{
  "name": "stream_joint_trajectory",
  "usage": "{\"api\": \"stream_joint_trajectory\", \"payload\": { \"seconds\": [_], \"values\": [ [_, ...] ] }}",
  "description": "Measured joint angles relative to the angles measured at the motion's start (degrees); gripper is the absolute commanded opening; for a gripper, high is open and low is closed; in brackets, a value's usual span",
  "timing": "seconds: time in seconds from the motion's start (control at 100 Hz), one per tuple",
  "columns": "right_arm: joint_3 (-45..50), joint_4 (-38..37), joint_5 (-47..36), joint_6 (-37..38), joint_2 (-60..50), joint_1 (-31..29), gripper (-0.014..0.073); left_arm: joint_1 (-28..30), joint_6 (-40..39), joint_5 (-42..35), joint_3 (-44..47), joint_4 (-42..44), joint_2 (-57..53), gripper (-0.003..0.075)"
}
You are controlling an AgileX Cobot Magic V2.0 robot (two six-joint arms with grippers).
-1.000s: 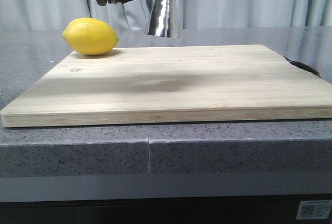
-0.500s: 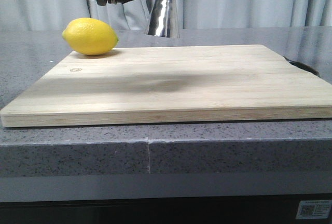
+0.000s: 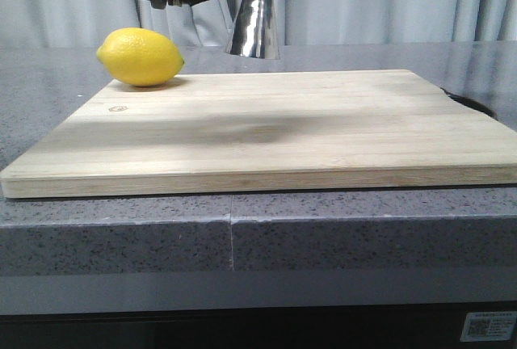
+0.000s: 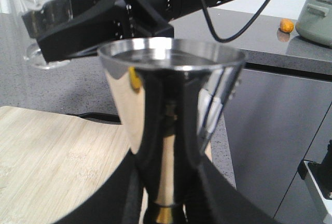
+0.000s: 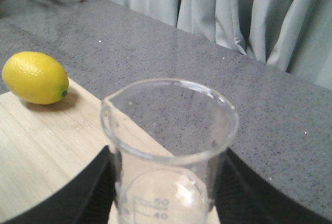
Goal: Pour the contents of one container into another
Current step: 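Tilt the beaker upright and carry it back toward its spot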
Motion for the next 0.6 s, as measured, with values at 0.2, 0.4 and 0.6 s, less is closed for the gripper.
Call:
{"api": "stream_joint_trajectory", "payload": {
  "seconds": [0.2,0.4,0.6],
  "values": [
    [2.1,0.0,-0.1,-3.1,1.7,0.0,0.0246,0.0,0.0,0.0,0.0,0.0,0.0,-0.0019],
    [3.0,0.5,-0.9,-5.6,3.0,0.0,0.0246,0.0,0.0,0.0,0.0,0.0,0.0,-0.0019],
    [3.0,3.4,-2.6,-7.5,5.9,0.0,0.0246,0.0,0.0,0.0,0.0,0.0,0.0,-0.0019]
  ]
}}
